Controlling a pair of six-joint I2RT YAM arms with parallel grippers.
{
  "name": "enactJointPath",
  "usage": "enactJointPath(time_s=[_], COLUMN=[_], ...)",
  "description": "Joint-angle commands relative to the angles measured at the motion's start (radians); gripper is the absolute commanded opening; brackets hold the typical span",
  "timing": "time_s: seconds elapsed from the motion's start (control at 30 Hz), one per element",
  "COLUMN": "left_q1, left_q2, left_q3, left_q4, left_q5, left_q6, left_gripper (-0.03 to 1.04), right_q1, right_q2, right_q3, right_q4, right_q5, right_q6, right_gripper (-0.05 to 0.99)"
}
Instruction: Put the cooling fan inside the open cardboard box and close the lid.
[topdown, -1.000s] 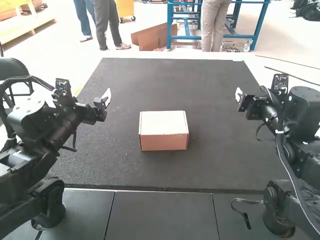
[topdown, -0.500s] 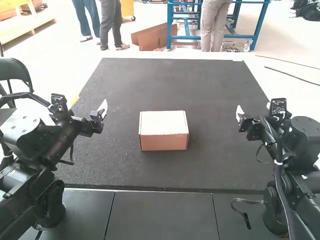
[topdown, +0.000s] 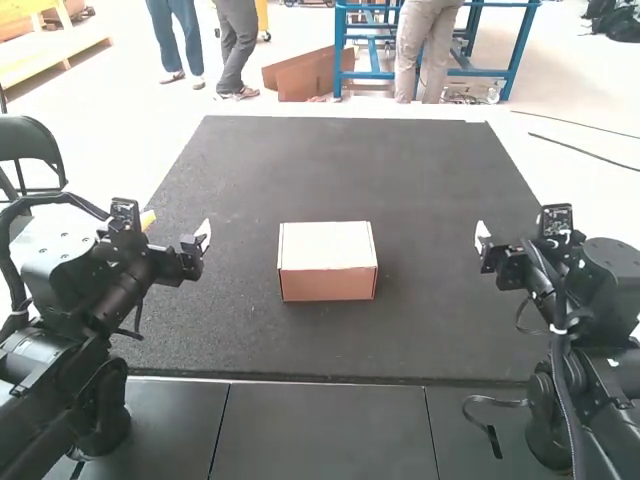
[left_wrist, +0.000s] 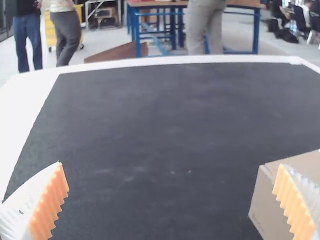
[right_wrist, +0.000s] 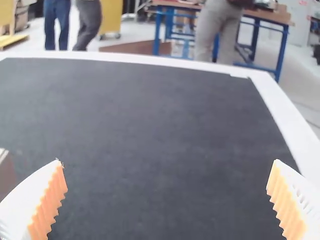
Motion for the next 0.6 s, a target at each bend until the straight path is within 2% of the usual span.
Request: enactJointPath(time_s=[0.0,0.13,0.27,0.57], left_q1=[0.056,0.116,0.149,0.146], left_q2=[-0.012,-0.012,-0.014,-0.014], left_q3=[-0.007,-0.007,-0.009,-0.009], left_q4=[0.003,0.002,-0.001,-0.004], left_q5=[-0.013,-0.013,-0.013,-0.013], left_q6=[-0.003,0.004,0.010,0.019], left_gripper=[0.97,0.97,0.97,0.97], right_q1=[-0.014,-0.014,-0.014,-0.014], right_q2=[-0.007,-0.006,-0.007,-0.006], right_q3=[-0.005,-0.004,-0.005,-0.004], right_q4=[-0.003,-0.028,-0.046,-0.044], right_q5=[-0.015,-0.013,-0.012,-0.013], right_q6=[-0.013,-0.031,-0.034,-0.007], right_gripper=[0.92,0.92,0.92,0.92])
